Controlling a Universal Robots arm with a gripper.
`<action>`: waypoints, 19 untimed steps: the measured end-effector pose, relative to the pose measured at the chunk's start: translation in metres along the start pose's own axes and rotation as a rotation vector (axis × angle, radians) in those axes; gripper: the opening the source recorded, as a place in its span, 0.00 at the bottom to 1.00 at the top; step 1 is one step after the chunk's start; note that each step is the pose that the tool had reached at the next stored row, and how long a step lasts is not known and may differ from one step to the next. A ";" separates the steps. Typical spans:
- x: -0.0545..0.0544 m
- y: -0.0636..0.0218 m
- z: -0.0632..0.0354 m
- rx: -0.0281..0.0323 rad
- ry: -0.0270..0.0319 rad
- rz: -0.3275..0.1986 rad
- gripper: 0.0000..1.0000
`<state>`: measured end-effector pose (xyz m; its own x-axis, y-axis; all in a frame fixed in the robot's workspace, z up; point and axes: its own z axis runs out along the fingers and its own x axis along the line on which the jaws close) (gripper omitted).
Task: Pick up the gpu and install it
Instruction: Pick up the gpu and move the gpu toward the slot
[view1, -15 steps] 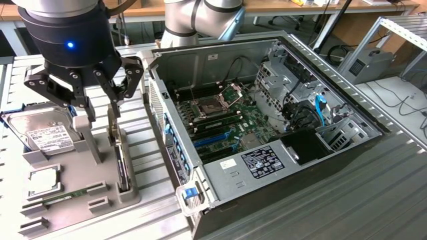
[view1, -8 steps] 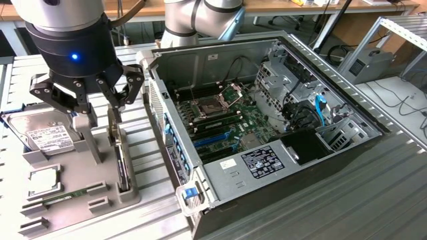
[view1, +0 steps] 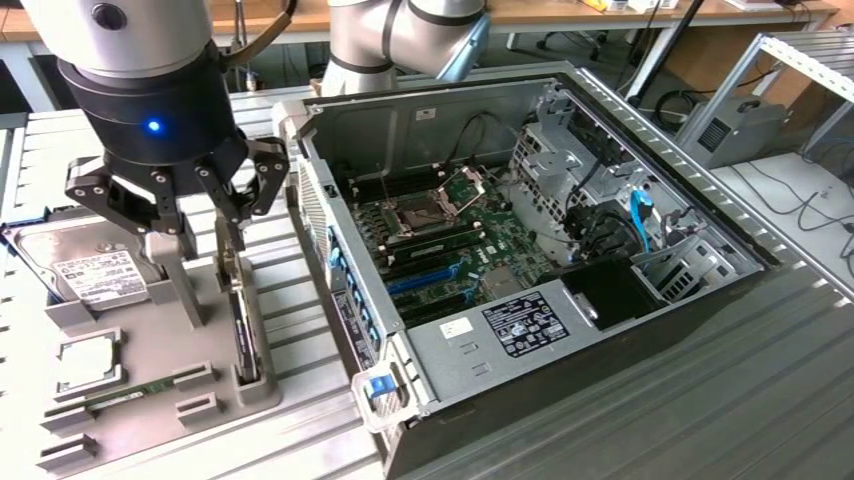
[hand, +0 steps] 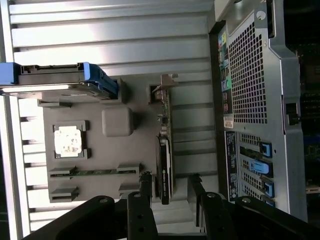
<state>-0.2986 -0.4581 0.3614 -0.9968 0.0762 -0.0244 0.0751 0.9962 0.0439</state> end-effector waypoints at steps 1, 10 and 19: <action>0.000 0.0000 0.0008 -0.0001 -0.0001 0.000 0.42; 0.000 -0.0006 0.0127 -0.0013 0.0000 0.000 0.42; 0.001 -0.0010 0.0236 -0.0013 0.0000 0.000 0.42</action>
<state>-0.2986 -0.4581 0.3378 -0.9968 0.0763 -0.0244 0.0751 0.9961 0.0452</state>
